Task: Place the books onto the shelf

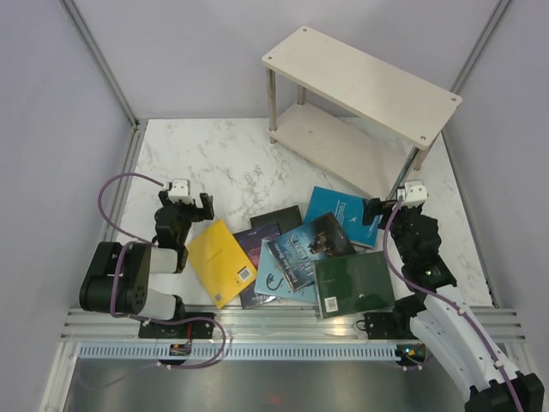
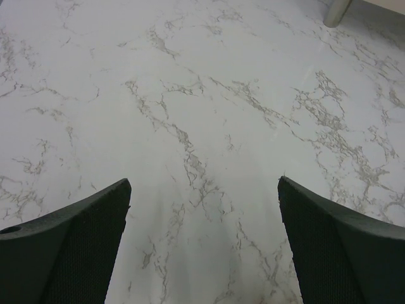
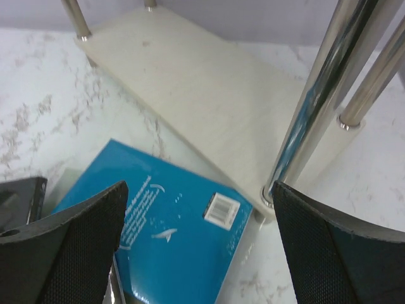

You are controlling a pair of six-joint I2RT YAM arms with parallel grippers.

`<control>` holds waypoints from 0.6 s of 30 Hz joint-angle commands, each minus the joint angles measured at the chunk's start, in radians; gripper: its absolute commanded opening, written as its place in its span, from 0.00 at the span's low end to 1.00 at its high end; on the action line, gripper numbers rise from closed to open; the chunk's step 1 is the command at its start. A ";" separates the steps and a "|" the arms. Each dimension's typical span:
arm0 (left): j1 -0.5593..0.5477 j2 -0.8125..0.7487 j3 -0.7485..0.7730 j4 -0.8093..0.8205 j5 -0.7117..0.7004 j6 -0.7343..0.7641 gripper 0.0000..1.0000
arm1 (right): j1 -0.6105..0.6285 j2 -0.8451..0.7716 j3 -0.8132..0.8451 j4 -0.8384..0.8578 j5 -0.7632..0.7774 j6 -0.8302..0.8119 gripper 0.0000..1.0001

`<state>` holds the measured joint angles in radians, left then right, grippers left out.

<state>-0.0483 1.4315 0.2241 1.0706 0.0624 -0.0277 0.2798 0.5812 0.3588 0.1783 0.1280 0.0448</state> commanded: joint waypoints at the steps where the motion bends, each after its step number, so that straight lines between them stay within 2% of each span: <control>1: -0.005 0.000 0.004 0.045 -0.007 0.058 1.00 | 0.004 -0.004 0.032 -0.151 -0.015 0.036 0.98; 18: -0.005 -0.006 -0.002 0.060 -0.018 0.054 1.00 | 0.006 -0.090 0.121 -0.349 -0.025 0.205 0.98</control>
<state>-0.0521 1.4315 0.2241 1.0714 0.0620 -0.0246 0.2798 0.5037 0.4324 -0.1349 0.1093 0.1905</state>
